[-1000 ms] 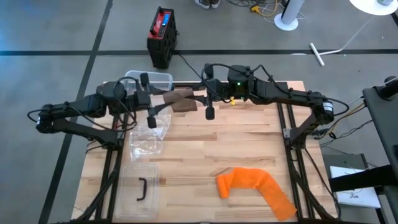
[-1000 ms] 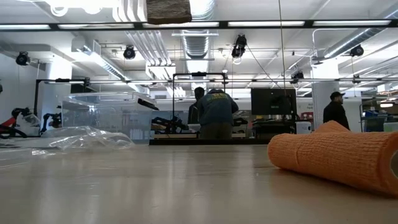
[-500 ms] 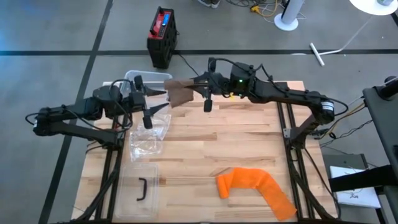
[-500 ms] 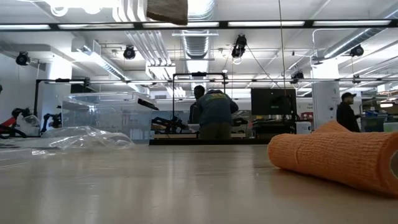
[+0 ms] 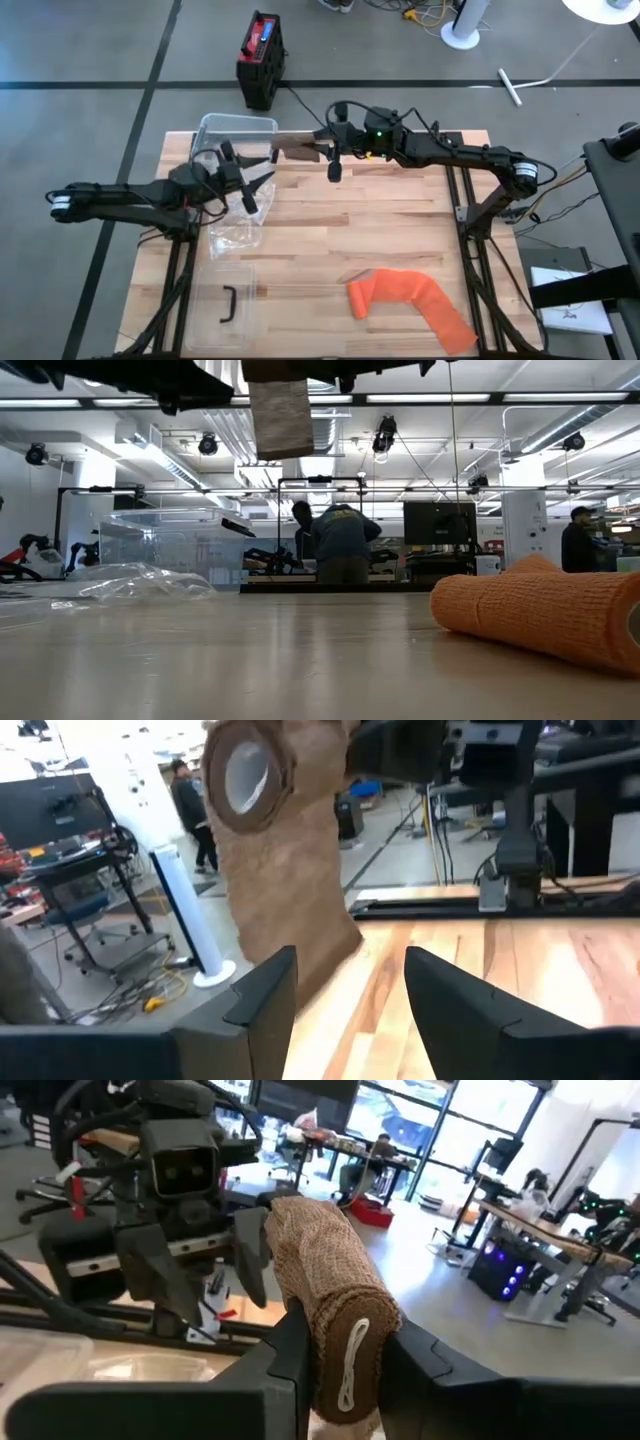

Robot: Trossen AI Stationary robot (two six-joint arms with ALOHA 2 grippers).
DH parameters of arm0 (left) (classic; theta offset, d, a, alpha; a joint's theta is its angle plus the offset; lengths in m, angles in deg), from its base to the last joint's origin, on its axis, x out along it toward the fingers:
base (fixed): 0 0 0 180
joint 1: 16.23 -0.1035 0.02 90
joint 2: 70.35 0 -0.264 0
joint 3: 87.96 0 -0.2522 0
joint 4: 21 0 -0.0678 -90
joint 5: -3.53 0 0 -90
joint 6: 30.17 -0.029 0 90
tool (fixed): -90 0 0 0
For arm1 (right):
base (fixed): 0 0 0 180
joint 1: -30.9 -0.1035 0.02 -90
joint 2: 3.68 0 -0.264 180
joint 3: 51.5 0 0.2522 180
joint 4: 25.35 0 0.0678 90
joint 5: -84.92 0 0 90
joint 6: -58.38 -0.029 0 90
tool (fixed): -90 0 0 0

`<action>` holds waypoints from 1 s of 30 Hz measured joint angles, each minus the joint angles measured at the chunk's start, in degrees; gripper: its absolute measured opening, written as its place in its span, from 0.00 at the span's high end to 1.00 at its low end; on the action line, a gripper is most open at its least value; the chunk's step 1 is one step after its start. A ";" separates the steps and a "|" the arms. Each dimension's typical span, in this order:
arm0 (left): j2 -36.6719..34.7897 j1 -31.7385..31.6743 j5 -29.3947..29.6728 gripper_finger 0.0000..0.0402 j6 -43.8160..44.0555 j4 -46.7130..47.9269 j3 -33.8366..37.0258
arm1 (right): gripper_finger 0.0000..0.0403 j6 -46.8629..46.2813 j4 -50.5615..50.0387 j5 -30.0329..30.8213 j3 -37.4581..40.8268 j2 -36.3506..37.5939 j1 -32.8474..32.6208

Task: Roll bandage
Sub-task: Roll the brown bandage

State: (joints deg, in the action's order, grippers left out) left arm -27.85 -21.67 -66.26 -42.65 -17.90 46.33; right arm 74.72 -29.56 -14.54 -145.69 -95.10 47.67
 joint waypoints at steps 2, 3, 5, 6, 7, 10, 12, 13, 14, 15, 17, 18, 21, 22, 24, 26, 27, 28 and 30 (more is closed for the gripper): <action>-0.24 -0.01 0.28 0.58 0.57 -1.26 1.42 | 0.82 0.29 -0.14 0.03 0.30 0.00 -0.23; -0.32 -0.01 0.30 0.59 1.32 -1.24 1.76 | 0.83 0.74 0.02 0.04 0.48 0.01 -0.53; -0.66 -0.01 0.32 0.60 2.15 -1.11 2.20 | 0.84 2.38 0.61 0.02 0.79 0.33 -1.57; -0.92 -0.01 0.32 0.61 2.14 -1.08 2.22 | 0.85 3.31 0.82 -0.01 0.96 0.64 -2.25; -1.25 -0.01 0.33 0.61 1.99 -0.92 2.16 | 0.85 4.42 1.38 -0.07 1.16 0.88 -3.05; -1.87 -0.01 0.30 0.62 1.11 0.57 1.41 | 0.86 6.78 2.12 -0.13 1.74 1.31 -5.38; -2.02 -0.01 -0.02 0.63 0.92 2.31 0.62 | 0.85 7.87 2.15 -0.07 2.65 1.31 -6.75; -2.01 -0.01 -0.64 0.63 0.87 3.26 0.06 | 0.85 9.07 2.09 -0.02 3.40 1.31 -7.46; -2.02 -0.02 -1.84 0.64 0.84 4.35 -0.58 | 0.85 10.20 2.42 0.12 4.18 1.29 -8.01; -2.07 -0.04 -3.23 0.64 0.86 5.84 -1.31 | 0.85 11.21 3.22 0.55 4.97 1.27 -8.50; -1.96 -0.04 -6.39 0.63 1.02 8.25 -2.99 | 0.86 13.53 4.55 0.48 5.91 1.25 -9.10; -1.80 -0.04 -7.91 0.63 1.00 8.96 -3.93 | 0.86 14.71 5.04 0.45 5.92 1.25 -9.32; -1.17 -0.03 -12.77 0.62 0.90 11.88 -6.84 | 0.86 19.68 5.93 0.51 5.92 1.29 -9.87; -0.78 -0.03 -14.14 0.61 0.62 13.21 -7.98 | 0.86 21.29 5.91 0.55 5.92 1.29 -10.06; -0.09 -0.01 -15.91 0.60 0.04 16.77 -10.33 | 0.85 24.15 5.81 0.51 5.93 1.29 -10.49; 0.80 -0.01 -16.77 0.59 -0.57 19.52 -12.54 | 0.85 25.89 5.88 0.43 5.94 1.29 -10.66; 1.36 -0.01 -16.81 0.58 -0.92 20.47 -13.51 | 0.85 26.62 6.02 0.43 5.92 1.29 -10.73; 1.89 -0.01 -16.93 0.58 -1.23 21.75 -14.23 | 0.86 26.91 5.98 0.43 5.93 1.29 -10.73; 3.24 -0.01 -18.44 0.58 -2.11 23.65 -15.41 | 0.87 27.14 5.88 0.48 5.94 1.29 -10.86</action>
State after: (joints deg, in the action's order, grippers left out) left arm -24.61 -21.69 -84.70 -44.76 5.75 30.91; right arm 101.85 -23.68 -14.05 -139.75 -93.81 36.81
